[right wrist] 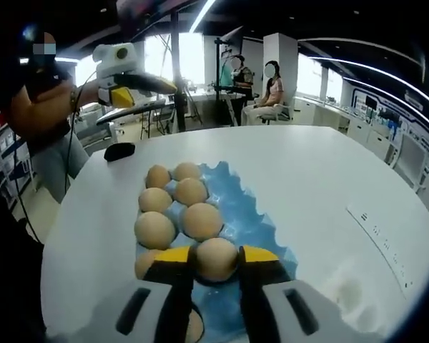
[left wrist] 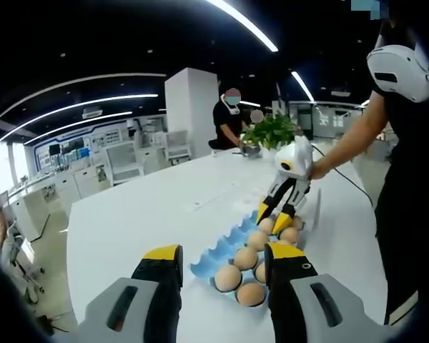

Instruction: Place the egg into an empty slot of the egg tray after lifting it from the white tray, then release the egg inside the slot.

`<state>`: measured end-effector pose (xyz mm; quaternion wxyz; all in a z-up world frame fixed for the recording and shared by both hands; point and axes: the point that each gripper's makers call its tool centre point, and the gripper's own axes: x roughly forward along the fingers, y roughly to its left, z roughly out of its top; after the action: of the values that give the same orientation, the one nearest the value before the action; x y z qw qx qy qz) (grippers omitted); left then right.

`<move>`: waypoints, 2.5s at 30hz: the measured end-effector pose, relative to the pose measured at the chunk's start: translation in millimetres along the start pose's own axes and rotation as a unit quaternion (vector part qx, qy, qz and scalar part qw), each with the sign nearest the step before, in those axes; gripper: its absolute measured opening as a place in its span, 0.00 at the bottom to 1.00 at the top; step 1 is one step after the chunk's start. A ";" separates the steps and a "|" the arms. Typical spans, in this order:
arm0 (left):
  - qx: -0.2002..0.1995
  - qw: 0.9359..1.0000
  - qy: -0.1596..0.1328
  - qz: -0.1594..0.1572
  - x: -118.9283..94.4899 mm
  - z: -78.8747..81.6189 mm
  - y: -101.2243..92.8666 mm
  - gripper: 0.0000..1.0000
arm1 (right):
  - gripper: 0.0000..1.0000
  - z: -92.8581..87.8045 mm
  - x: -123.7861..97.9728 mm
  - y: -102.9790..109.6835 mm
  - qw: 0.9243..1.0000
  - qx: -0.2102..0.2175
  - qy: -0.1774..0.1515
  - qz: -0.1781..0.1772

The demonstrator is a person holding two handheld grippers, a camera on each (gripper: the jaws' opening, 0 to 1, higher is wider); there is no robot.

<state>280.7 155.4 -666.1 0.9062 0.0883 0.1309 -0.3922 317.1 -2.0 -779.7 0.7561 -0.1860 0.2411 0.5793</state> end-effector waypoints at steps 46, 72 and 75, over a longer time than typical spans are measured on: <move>0.003 1.000 0.002 -0.001 4.1 4.0 -2.9 0.46 | 0.32 -20.8 -64.8 -18.0 0.997 0.031 -0.037 -0.059; 0.006 1.000 0.003 -0.007 10.4 8.0 -5.6 0.46 | 0.30 -80.2 -138.9 -44.5 0.987 0.069 -0.001 -0.143; 0.005 1.000 0.002 -0.008 11.4 8.8 -6.0 0.46 | 0.30 -90.8 -152.9 -51.8 0.983 0.080 0.004 -0.163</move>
<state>285.2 141.2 -661.5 0.9024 0.0927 0.1310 -0.3998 321.1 -186.5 -764.9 0.8520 -0.1643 0.2562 0.4260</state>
